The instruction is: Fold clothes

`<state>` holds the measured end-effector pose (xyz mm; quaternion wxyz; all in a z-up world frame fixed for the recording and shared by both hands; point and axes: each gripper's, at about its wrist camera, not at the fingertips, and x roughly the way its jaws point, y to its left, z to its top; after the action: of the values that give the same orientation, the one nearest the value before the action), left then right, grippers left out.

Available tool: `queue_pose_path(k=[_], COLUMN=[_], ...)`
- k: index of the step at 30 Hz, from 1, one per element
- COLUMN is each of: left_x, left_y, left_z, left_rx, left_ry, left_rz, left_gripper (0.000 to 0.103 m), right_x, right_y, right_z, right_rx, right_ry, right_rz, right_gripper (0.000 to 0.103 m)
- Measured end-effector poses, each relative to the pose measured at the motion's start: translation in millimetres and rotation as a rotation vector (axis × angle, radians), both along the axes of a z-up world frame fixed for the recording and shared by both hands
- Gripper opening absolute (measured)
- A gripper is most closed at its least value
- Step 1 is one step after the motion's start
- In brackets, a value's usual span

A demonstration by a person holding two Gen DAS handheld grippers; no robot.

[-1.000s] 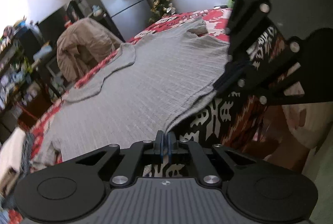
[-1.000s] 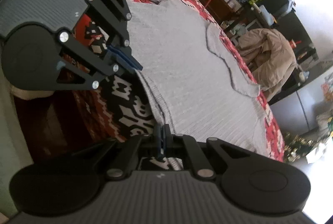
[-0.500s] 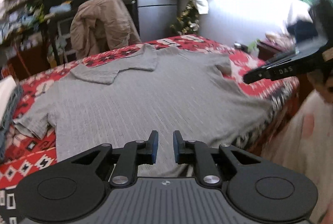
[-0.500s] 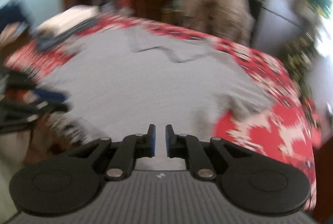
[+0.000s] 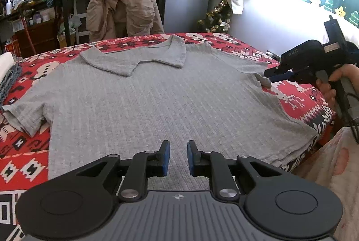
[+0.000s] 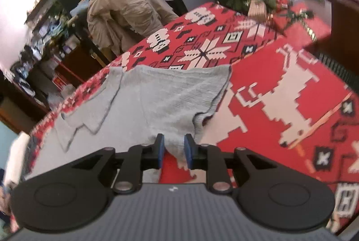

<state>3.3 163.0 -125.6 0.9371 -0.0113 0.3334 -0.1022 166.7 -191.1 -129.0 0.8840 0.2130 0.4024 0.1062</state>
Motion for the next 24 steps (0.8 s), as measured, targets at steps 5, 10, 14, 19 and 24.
queue_pose_path(k=[5,10,14,19,24], left_x=[1,-1,-3,-6,-6], left_y=[-1,-3,-6,-8,-6], left_z=[-4,-5,-6,-5,-6], left_rx=[0.003,0.007,0.008,0.027,0.029], left_ry=[0.008,0.011,0.019,0.006,0.008], left_rz=[-0.012,-0.016,-0.02,-0.025,-0.02], left_gripper=[0.019,0.02,0.023,0.025,0.025], right_x=[1,-9,-13,-7,-10], right_y=[7,-4,12,38,46], right_z=[-5,-3,-8,-13,-10], right_rx=[-0.109,0.008,0.068,-0.08,-0.206], right_ry=[-0.007,-0.03,-0.003,-0.021,-0.069], right_rz=[-0.016,-0.01,0.103,0.126,0.117], right_gripper=[0.0,0.007,0.02,0.014,0.0])
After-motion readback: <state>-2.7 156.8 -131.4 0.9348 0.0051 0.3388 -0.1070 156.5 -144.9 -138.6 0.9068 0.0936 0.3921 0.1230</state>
